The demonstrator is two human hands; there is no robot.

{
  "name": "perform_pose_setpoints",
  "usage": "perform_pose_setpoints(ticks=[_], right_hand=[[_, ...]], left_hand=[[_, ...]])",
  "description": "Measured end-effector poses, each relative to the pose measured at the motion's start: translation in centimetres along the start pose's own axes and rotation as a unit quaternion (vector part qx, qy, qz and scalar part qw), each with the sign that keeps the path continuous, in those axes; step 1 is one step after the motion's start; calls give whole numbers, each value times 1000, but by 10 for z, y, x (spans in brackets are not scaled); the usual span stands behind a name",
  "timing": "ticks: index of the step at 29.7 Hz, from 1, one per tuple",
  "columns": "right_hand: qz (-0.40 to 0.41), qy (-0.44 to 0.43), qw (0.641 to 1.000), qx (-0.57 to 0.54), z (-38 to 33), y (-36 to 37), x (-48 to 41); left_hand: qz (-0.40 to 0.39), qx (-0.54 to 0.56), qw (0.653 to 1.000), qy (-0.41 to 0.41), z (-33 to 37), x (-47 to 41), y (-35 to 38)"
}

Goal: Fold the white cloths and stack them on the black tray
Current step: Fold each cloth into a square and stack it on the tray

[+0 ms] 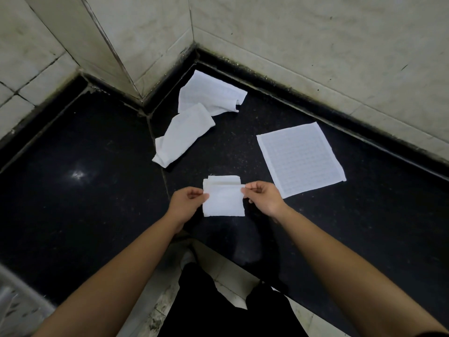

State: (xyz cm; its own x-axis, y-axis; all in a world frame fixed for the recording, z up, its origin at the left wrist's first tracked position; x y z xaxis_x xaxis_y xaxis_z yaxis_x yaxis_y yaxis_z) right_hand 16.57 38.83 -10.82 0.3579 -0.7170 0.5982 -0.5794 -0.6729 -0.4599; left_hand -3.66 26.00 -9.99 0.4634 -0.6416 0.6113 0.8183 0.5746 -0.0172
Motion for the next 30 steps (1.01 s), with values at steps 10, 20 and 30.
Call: perform_pose_setpoints(ticks=[10, 20, 30], right_hand=[[97, 30, 995, 21, -13, 19, -36], [101, 10, 994, 44, 3, 19, -14], [-8, 19, 989, 148, 5, 21, -4]], left_hand=[[117, -37, 992, -2, -8, -37, 17], [80, -360, 881, 297, -18, -24, 12], [-154, -646, 677, 317, -24, -41, 14]])
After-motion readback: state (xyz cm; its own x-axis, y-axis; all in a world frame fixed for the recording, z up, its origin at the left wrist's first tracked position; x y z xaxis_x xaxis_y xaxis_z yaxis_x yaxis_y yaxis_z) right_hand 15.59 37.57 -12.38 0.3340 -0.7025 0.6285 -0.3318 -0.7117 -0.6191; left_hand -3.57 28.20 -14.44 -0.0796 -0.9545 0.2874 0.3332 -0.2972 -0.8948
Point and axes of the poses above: each hand's wrist, its own x-axis away from the middle knuckle, its own y-axis out of the palm, z = x × y, the point moved 1 cm from there along -x, towards the middle knuckle, and after that the axes turned 15 degrees about x, right-handed, at the moved point
